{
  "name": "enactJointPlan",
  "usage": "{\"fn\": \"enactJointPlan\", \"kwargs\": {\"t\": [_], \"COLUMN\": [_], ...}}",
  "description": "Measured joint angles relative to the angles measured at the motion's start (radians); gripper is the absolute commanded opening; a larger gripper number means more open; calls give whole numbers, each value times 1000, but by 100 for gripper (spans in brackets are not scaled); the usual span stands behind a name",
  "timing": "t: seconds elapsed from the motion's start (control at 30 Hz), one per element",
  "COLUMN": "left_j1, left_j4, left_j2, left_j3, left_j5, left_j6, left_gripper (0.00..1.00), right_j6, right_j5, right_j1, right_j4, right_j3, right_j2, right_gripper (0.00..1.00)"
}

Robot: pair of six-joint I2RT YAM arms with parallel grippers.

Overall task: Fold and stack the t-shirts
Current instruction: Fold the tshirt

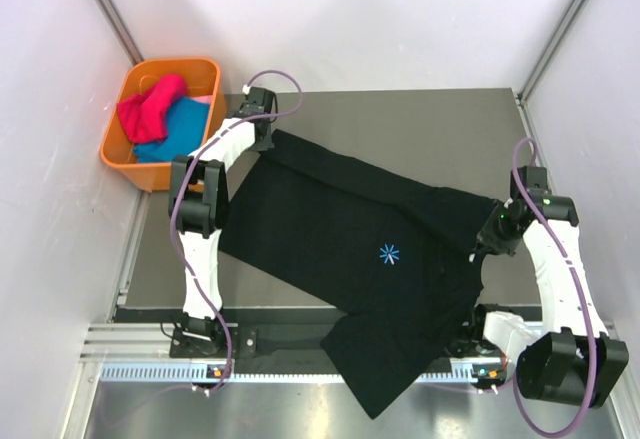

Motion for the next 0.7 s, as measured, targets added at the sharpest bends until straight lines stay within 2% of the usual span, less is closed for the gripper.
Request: {"fn": "enactJointPlan", "kwargs": {"t": [0.4, 0.7], "left_j1": [4, 5], "left_j4": [0, -1], "left_j2": [6, 8], "left_j3": [-10, -14], "left_j5": [2, 14], "left_j6": [-1, -13], "left_gripper": [0, 0], "right_j6": [-4, -3], "right_j5": [-20, -49], "right_j1": [0, 0], "right_j4": [-27, -23], "right_j3": [15, -84], "right_j2": [0, -2], "right_gripper": [0, 0]}}
